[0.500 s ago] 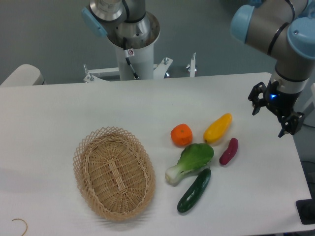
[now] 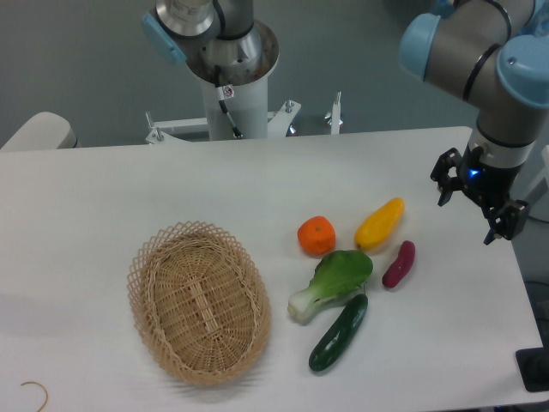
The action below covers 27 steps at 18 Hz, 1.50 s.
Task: Pick up the cucumber from the table
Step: 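Move the open gripper from its start pose toward the vegetables, then swing the gripper over the dark green cucumber and lower it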
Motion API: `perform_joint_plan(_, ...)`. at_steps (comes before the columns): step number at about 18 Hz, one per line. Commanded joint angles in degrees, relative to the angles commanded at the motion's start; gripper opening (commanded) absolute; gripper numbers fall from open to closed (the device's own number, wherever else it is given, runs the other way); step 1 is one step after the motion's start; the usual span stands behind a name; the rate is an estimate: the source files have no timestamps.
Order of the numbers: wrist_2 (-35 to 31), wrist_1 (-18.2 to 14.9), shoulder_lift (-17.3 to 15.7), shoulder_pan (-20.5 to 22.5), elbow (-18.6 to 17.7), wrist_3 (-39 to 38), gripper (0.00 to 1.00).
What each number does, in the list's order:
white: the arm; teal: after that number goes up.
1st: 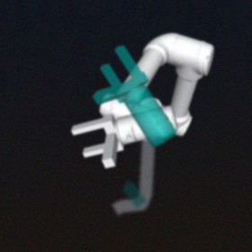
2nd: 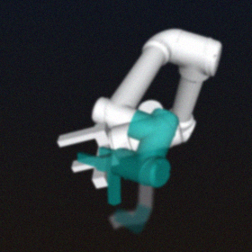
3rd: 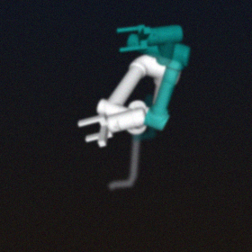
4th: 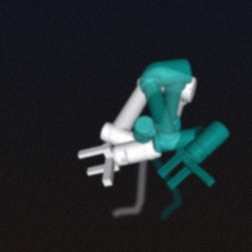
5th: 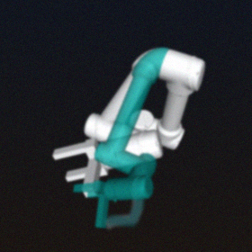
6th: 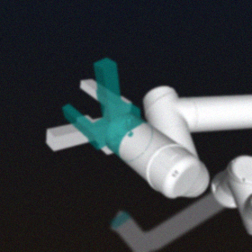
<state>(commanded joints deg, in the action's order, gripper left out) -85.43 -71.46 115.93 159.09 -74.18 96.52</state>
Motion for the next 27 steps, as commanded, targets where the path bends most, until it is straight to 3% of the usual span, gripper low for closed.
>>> perform_joint_plan(4,-0.2,0.6,1.1,-3.5,0.2,-9.5,1.00)
perform_joint_plan(10,-2.2,8.4,5.5,-11.7,0.2,-37.3,1.00)
perform_joint_plan(12,-3.9,10.5,7.2,-13.7,0.2,-43.2,1.00)
perform_joint_plan(17,-4.4,16.8,12.1,-15.8,-0.1,-47.1,1.00)
perform_joint_plan(21,-7.5,18.5,12.7,-18.0,-1.8,-47.2,1.00)
perform_joint_plan(27,-9.8,23.9,13.8,-19.7,-5.8,-46.8,1.00)
